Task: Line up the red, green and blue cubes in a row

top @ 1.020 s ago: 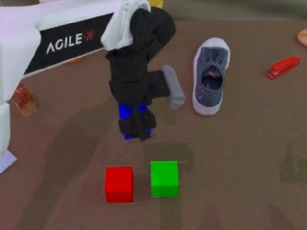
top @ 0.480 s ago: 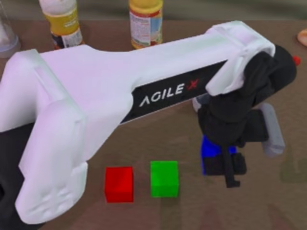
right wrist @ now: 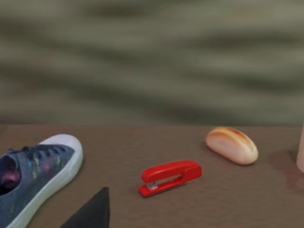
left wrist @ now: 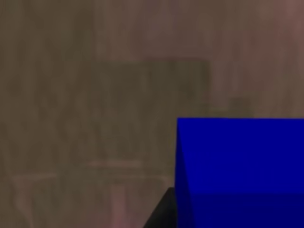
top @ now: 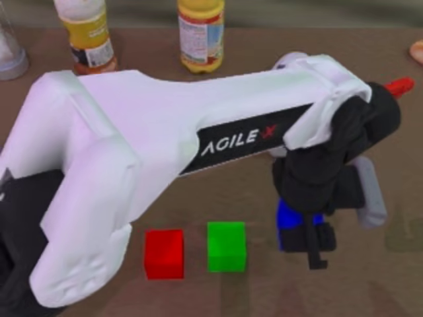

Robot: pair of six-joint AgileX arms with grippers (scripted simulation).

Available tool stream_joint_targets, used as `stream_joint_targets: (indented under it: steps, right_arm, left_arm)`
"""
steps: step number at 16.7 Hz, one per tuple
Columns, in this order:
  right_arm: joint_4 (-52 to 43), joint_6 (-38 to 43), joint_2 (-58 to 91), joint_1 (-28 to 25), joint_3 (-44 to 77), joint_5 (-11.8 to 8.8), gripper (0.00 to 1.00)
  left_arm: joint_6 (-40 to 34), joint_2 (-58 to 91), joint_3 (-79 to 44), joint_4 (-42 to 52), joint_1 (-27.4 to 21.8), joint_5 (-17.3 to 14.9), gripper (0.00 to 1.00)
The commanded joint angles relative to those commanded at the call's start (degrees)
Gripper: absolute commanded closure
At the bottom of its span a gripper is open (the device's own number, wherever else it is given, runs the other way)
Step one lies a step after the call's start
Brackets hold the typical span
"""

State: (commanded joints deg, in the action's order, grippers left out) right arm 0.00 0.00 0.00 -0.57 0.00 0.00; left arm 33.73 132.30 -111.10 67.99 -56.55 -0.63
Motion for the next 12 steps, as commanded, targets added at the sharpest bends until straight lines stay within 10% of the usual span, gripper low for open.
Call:
stream_joint_targets:
  steps: [8, 12]
  right_arm:
    - [0.0, 0.0, 0.0, 0.0, 0.0, 0.0, 0.0]
    - [0.0, 0.0, 0.0, 0.0, 0.0, 0.0, 0.0]
  left_arm:
    - [-0.13, 2.0, 5.59, -7.48, -0.08, 0.06, 1.0]
    - [-0.13, 2.0, 5.59, -7.48, -0.08, 0.06, 0.7]
